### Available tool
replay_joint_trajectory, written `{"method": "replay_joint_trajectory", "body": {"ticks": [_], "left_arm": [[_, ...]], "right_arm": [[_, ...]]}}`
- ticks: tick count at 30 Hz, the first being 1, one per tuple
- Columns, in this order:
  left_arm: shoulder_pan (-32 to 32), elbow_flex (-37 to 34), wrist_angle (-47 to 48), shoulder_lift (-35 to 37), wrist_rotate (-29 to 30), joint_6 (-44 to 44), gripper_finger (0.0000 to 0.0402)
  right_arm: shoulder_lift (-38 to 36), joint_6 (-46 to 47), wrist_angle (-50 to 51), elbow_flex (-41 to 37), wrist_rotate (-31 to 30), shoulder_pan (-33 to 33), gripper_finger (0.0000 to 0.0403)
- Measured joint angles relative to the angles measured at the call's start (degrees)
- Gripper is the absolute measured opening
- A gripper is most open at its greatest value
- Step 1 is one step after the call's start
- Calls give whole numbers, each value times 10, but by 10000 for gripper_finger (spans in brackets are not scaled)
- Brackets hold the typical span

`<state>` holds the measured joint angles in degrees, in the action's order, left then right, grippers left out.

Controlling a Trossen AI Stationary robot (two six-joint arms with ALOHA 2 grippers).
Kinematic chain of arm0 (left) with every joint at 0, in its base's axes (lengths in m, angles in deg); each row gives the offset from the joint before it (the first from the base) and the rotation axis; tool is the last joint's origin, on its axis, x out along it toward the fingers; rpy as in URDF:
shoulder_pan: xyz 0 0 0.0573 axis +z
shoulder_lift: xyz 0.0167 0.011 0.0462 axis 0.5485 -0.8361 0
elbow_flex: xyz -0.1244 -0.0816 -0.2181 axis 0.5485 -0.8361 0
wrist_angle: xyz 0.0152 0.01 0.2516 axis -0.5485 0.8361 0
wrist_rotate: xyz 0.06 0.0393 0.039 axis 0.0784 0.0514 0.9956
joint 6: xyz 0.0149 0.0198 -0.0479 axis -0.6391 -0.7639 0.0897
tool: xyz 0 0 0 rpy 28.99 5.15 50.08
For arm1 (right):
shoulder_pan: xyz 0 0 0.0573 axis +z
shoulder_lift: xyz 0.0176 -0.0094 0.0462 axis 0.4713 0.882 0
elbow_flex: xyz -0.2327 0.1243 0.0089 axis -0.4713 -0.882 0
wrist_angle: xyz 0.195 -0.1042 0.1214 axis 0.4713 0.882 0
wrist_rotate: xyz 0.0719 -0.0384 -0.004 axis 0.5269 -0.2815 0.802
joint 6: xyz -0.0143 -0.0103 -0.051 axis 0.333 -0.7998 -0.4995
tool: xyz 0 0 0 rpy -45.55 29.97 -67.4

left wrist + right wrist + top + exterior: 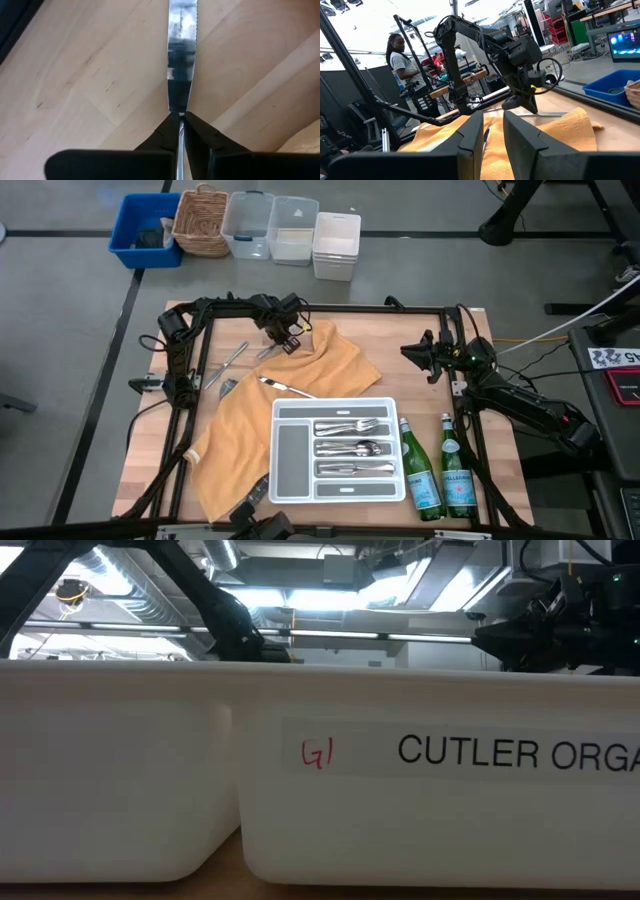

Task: Sort silverware
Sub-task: Put the silver table knife into the white silverware tray

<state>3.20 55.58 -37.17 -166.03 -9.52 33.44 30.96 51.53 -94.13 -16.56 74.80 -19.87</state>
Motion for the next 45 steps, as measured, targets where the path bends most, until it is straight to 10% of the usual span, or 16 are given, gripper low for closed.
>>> {"method": "replay_joint_trajectory", "body": {"ticks": [8,23,45], "left_arm": [[0,0,0,1,2,-24,11],[0,0,5,-15,3,-33,131],[4,1,112,-20,-23,-62,26]], "right_arm": [[0,0,6,0,0,0,78],[0,0,6,0,0,0,78],[0,15,6,0,-5,0,78]]}}
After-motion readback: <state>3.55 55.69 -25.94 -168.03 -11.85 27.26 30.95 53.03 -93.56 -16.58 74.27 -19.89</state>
